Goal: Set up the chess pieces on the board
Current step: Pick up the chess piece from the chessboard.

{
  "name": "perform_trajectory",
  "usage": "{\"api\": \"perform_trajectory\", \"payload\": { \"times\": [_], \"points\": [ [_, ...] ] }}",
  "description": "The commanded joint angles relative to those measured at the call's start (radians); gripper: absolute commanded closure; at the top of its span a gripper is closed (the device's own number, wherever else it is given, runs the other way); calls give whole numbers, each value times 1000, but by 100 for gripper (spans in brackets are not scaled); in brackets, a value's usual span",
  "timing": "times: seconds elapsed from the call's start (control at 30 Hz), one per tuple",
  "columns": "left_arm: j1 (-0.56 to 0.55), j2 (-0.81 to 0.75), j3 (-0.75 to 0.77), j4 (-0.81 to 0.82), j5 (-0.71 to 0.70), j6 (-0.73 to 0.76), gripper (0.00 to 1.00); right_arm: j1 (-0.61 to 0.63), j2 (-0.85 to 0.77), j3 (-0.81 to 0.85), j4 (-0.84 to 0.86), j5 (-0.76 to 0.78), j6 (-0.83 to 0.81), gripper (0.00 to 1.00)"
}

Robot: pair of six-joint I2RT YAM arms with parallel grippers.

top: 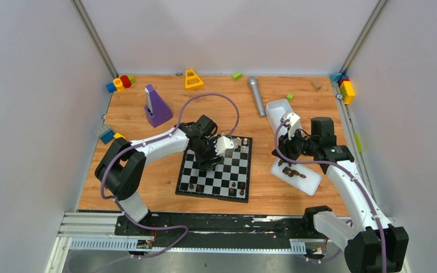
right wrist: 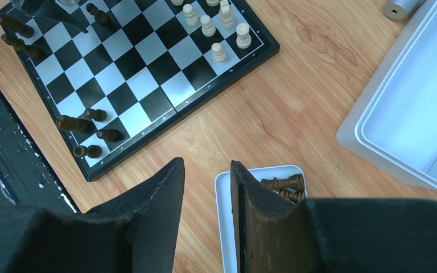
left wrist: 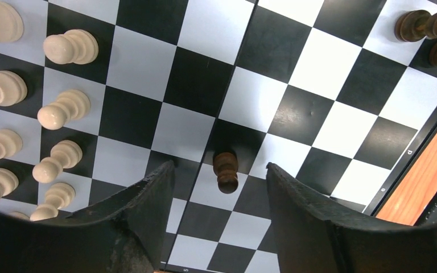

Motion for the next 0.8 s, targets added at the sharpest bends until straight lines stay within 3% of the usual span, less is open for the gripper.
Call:
{"api": "perform_trajectory", "payload": {
  "times": [0.0, 0.1, 0.17, 0.27, 0.4, 0.77],
  "points": [
    [-5, 17, 36, 14, 10, -7, 37, 4, -15, -1, 10, -9, -19, 64],
    [-7, 21, 37, 1, 22, -6, 45, 3, -13, 1, 11, -7, -21, 64],
    [-7, 12, 31, -6, 31, -4, 55, 3, -11, 1, 11, -5, -19, 64],
    [-7, -10, 29, -31, 43, 8, 76, 4, -11, -2, 10, -3, -21, 64],
    [-7, -102, 6, -51, 43, 31, 92, 3, -9, -1, 11, 4, -21, 64],
    [-90, -226, -59, -116, 43, 55, 94, 4, 16, 4, 6, 9, -20, 65]
  ]
}}
